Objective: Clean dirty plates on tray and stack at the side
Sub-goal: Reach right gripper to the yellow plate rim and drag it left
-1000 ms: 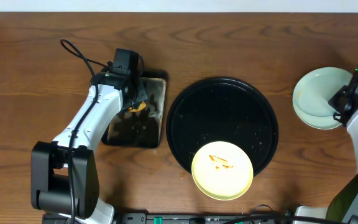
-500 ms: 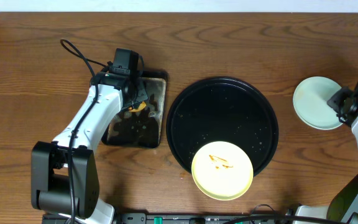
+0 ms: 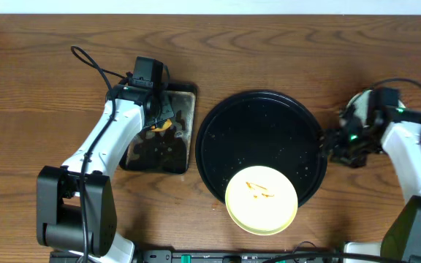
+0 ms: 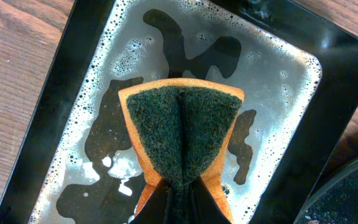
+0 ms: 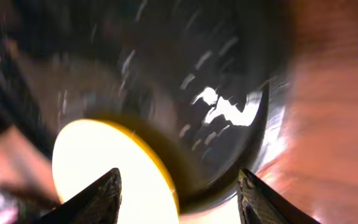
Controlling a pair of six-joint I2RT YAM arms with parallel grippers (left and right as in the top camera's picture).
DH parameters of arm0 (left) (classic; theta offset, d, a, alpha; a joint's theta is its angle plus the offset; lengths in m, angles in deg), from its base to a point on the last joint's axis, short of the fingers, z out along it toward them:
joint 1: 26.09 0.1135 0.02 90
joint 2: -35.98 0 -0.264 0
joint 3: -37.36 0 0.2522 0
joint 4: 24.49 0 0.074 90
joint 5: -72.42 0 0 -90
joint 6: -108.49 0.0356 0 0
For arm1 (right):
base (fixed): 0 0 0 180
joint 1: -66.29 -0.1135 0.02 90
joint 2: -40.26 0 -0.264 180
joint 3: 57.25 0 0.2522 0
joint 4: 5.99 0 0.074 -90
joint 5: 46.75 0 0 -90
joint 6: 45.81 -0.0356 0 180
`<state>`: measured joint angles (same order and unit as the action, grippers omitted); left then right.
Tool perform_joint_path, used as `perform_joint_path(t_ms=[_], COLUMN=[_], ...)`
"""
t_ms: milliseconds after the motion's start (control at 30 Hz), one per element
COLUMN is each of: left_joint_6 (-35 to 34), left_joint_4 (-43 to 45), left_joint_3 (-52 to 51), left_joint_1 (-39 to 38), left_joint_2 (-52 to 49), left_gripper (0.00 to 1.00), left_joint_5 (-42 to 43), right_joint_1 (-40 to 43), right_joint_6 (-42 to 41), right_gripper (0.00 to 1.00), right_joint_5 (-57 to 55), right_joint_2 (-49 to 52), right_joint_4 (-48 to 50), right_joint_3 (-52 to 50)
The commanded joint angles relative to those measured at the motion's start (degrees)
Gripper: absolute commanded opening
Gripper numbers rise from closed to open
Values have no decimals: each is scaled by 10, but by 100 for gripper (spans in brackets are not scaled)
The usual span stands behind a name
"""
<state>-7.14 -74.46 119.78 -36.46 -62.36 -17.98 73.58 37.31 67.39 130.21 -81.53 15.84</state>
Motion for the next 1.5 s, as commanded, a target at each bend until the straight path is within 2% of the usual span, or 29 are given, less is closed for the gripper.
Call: perform_joint_path(t_ms=[0, 200, 433, 667, 833, 1033, 1267, 1467], left_joint_6=[3, 3, 3, 3, 3, 3, 3, 3], left_joint_4=[-2, -5, -4, -5, -5, -7, -7, -7], left_joint_3=[-4, -4, -4, -4, -4, -4, -4, -4], left_joint_1=[2, 2, 2, 2, 2, 2, 2, 2], left_joint_2=[1, 1, 1, 1, 1, 1, 1, 1], left_gripper=[8, 8, 8, 8, 8, 8, 8, 8], left_joint_5=[-9, -9, -9, -9, -9, -9, -9, -9], right_joint_1=[-52, -104, -133, -153, -155, -155, -155, -155], right_joint_6=[16, -48, -51, -66, -70, -79, -82, -85], right_gripper=[54, 53, 50, 35, 14, 3, 1, 1], right_joint_5=[26, -31, -20, -16, -16, -16, -16, -18], right_joint_2=[3, 3, 3, 3, 3, 3, 3, 3], right_joint_4=[-25, -35, -1, 24, 32, 46, 80, 203], right_joint_3=[-14, -54, -116, -149, -154, -154, -154, -154])
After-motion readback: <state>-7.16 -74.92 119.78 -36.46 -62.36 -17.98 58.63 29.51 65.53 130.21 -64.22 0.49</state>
